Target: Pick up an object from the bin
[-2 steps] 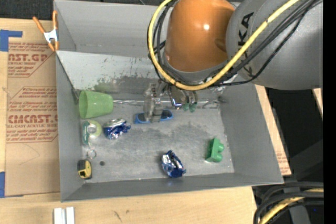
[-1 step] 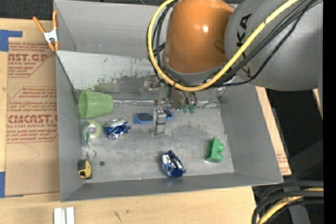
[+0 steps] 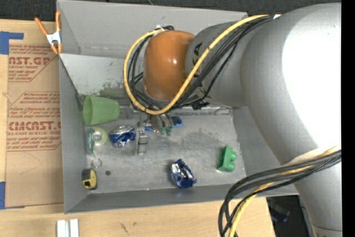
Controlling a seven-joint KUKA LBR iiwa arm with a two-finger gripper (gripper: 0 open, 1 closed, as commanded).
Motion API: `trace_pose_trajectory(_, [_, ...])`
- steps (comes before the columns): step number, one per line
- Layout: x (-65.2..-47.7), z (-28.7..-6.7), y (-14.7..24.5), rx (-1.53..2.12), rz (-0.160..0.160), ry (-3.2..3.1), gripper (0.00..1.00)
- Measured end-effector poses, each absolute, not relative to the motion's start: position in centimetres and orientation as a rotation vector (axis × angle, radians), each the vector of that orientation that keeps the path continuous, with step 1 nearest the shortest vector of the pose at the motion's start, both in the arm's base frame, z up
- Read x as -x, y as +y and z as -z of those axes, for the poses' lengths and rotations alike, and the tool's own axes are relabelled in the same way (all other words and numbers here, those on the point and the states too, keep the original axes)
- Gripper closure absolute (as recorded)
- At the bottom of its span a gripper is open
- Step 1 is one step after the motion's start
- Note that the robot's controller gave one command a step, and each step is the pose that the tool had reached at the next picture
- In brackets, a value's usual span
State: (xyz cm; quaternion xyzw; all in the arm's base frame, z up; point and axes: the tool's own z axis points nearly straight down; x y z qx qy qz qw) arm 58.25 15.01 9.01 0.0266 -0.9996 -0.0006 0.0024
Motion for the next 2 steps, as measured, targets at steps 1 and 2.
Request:
trace_pose_trajectory(1, [-57.72,-6.82,15.36,-0.083,0.003,-3.140,0.00])
trace_pose_trajectory(2, [-57.84,-7.02,15.34,-0.082,0.004,-3.143,1.00])
